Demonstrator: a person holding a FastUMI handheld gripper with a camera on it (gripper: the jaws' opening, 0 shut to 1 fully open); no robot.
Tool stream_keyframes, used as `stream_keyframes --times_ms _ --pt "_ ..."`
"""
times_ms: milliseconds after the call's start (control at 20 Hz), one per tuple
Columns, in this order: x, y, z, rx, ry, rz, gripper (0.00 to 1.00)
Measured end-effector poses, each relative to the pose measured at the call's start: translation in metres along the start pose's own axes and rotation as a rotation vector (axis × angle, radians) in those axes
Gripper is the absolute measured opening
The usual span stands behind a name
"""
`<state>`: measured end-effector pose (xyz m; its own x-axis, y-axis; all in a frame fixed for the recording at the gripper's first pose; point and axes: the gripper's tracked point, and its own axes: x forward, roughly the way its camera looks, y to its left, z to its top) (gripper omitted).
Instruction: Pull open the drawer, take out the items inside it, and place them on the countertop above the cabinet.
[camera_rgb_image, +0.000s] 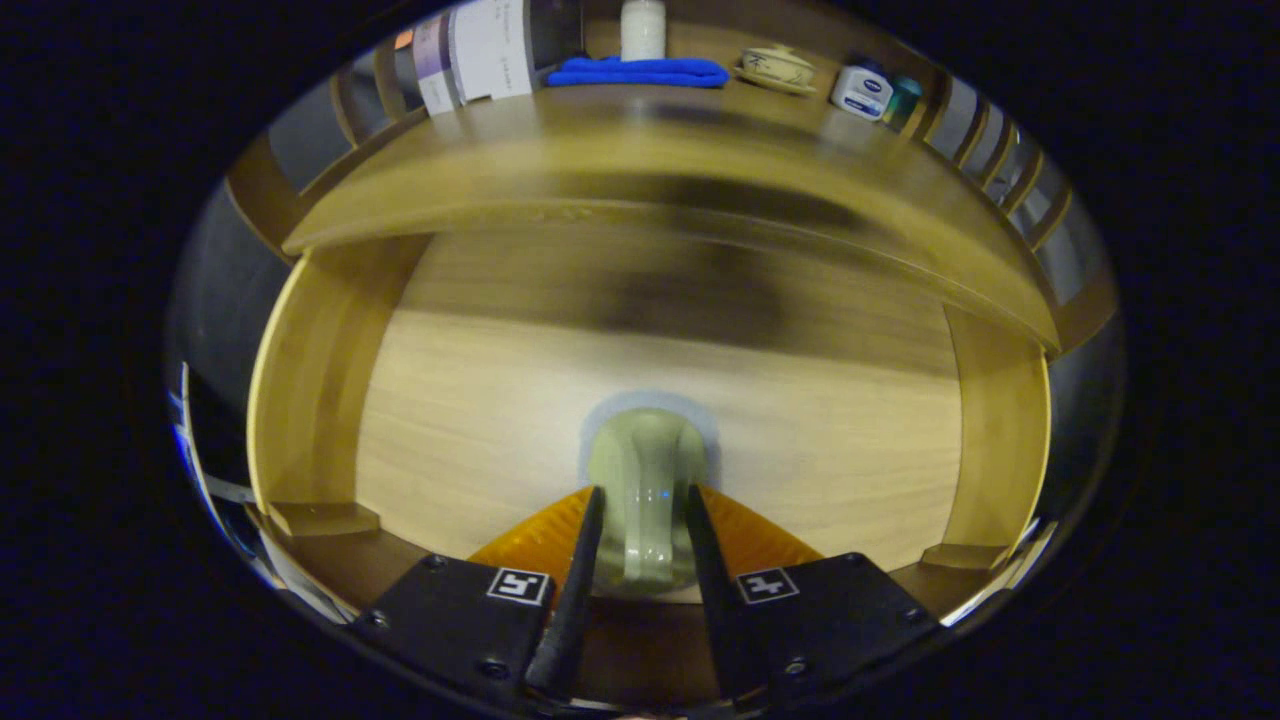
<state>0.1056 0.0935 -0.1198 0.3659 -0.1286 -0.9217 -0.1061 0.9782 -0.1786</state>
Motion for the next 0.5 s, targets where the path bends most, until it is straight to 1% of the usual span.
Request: stream_keyframes --times_ms 50,200,500 --pt "0.001 0.000 -0.001 -0.013 0.008 -0.007 0.54" --pt "0.000 -0.001 0.000 -0.007 0.016 -0.016 0.24" --pt "-0.009 -0.006 0.002 0.039 -0.009 0.018 0.16"
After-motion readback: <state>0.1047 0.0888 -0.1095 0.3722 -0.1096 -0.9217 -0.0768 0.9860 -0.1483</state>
